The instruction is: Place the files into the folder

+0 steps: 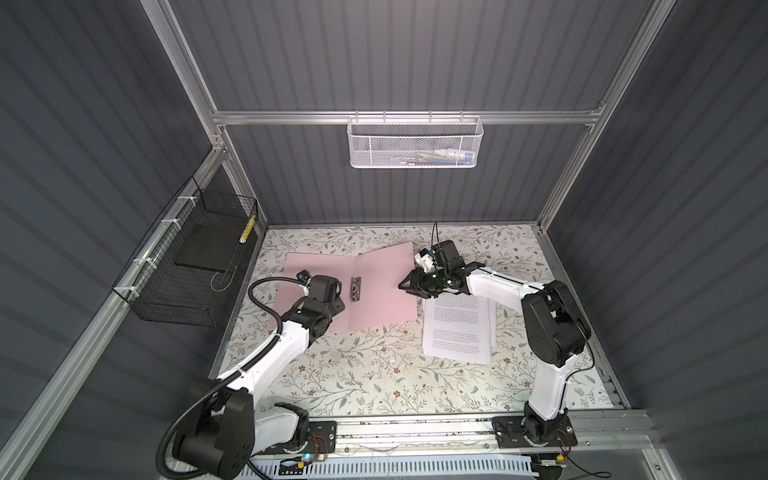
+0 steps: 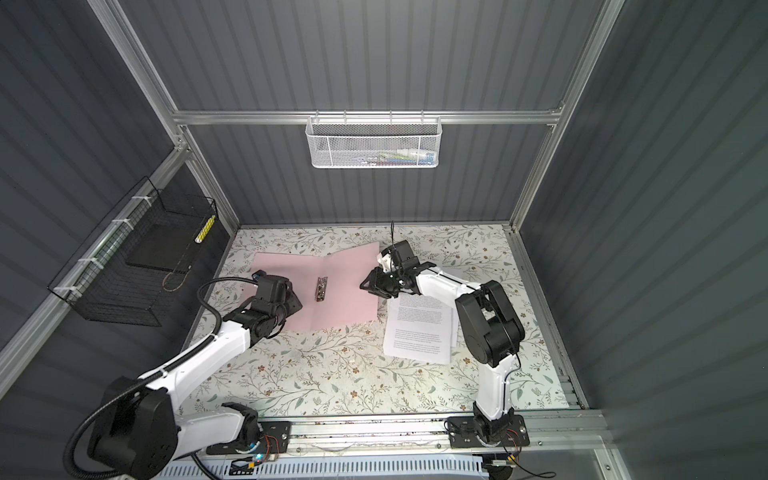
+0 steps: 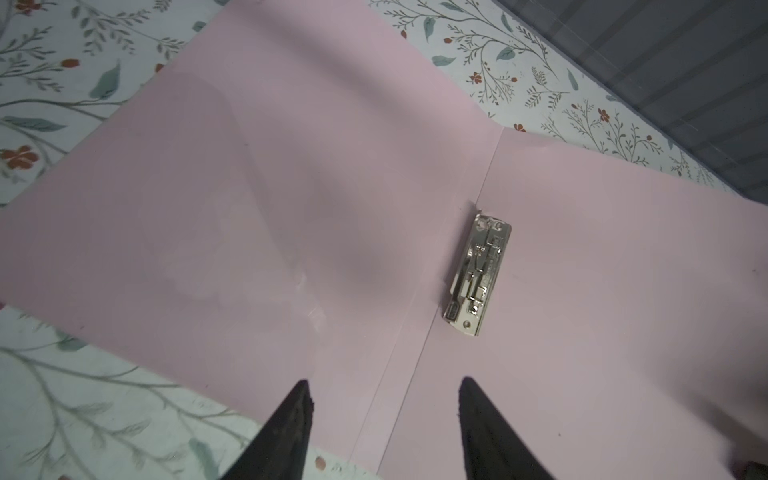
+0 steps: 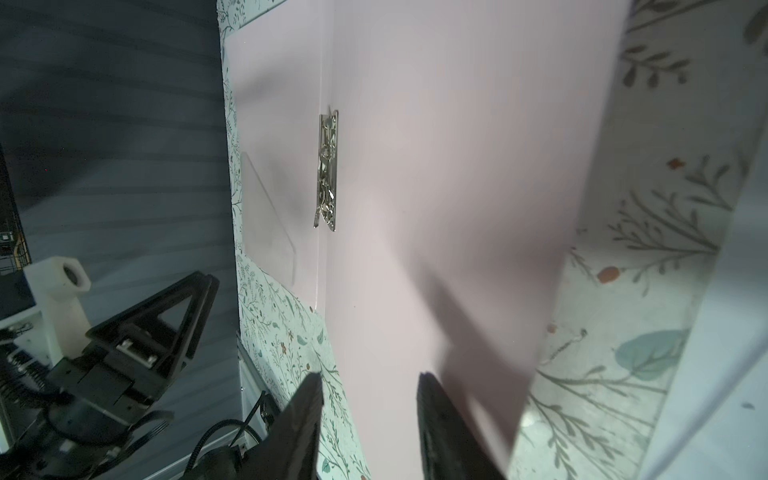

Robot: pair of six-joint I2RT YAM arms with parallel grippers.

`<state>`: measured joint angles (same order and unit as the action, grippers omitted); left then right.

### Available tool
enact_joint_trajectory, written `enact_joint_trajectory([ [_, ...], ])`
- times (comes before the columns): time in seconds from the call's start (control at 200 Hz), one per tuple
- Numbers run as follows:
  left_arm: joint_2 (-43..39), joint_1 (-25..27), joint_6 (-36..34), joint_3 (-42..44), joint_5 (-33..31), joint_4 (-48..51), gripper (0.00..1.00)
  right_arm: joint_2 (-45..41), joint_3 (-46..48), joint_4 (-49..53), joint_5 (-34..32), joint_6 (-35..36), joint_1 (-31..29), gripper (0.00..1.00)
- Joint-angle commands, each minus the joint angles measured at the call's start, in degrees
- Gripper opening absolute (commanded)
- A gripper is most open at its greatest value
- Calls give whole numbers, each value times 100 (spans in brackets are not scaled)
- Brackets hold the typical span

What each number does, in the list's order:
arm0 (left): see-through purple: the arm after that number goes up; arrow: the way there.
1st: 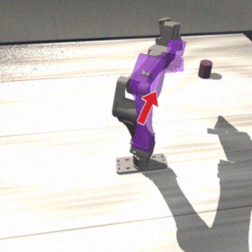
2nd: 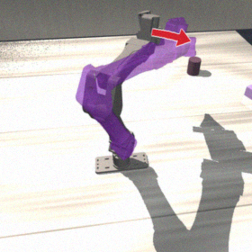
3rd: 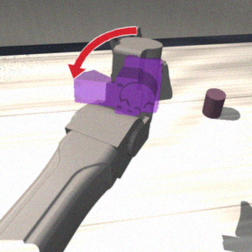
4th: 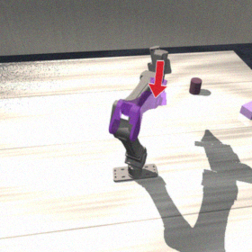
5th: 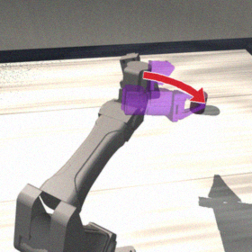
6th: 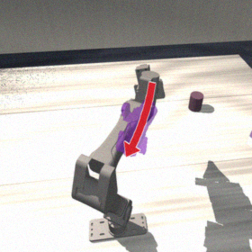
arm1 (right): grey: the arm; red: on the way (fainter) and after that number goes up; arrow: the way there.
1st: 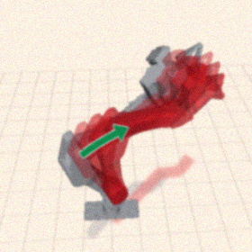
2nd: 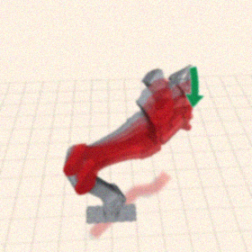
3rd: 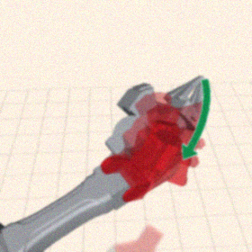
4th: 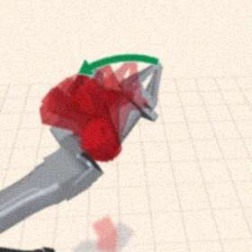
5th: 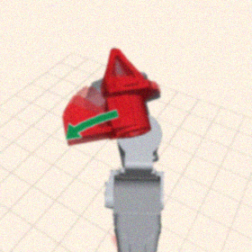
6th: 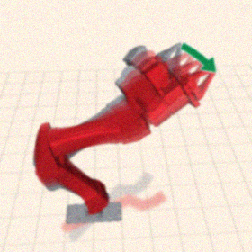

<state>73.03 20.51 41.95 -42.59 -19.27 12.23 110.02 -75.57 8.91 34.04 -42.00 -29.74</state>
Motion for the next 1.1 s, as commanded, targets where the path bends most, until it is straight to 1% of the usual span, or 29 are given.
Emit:
enact_joint_trajectory([
  [0.0,599,-30,-478,-129,230,-981,57,-77,-151,392,-182,286,-14,41],
  [0.165,1741,-30,-680,-388,636,-1983,55,-466,-161,579,-375,457,-13,42],
  [0.335,2730,-22,-780,-856,940,-2313,55,-945,-6,667,-510,535,19,43],
  [0.415,2982,13,-736,-979,999,-2419,51,-1149,145,665,-568,543,44,43],
  [0.485,3099,68,-668,-1095,892,-2280,46,-1323,314,635,-579,526,96,44],
  [0.61,3090,243,-479,-1051,665,-2193,44,-1528,521,587,-551,509,222,44],
  [0.691,3063,441,-305,-1015,527,-2116,42,-1643,675,543,-500,495,358,44],
  [0.856,3068,859,212,-867,307,-2128,39,-1920,1156,463,-431,456,899,44],
  [0.991,3090,902,621,-731,389,-2215,38,-2395,1763,558,-619,509,1446,44],
  [1.096,3038,942,546,-776,246,-2073,38,-2746,2132,867,-1066,780,1836,47],
])
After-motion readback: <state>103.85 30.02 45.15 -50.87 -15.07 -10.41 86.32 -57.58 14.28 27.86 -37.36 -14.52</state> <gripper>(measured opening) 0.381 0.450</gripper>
